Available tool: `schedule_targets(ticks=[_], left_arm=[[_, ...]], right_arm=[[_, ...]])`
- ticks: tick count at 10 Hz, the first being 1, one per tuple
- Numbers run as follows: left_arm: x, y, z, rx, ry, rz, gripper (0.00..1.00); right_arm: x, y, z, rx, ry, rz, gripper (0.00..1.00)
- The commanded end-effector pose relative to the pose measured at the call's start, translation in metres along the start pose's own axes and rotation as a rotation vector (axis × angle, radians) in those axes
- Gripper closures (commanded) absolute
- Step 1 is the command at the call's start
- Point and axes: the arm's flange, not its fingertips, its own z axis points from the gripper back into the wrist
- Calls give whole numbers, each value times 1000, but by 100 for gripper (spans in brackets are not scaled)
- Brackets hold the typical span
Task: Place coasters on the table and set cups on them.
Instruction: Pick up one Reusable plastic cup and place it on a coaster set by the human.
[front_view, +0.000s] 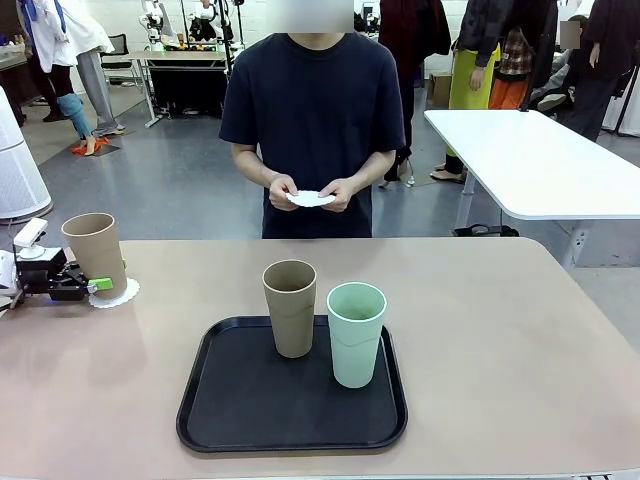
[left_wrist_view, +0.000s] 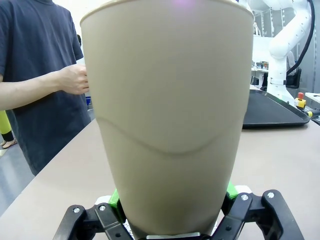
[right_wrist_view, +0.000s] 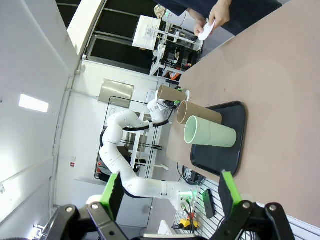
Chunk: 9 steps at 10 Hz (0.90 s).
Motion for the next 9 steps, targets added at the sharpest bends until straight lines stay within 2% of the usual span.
schedule_targets(ticks=[1,4,5,9], left_arm=[[-14,3,8,1,-13,19,22],[-17,0,6,-19,22,31,22],[-1,0,0,-3,1,15,22],[-1,0,0,-3,1,15,22]], right_arm=[[1,0,-2,6,-13,-4,0],[1,0,-2,6,-13,-4,0],[1,0,-2,6,-13,-4,0],[1,0,-2,6,-13,-4,0]])
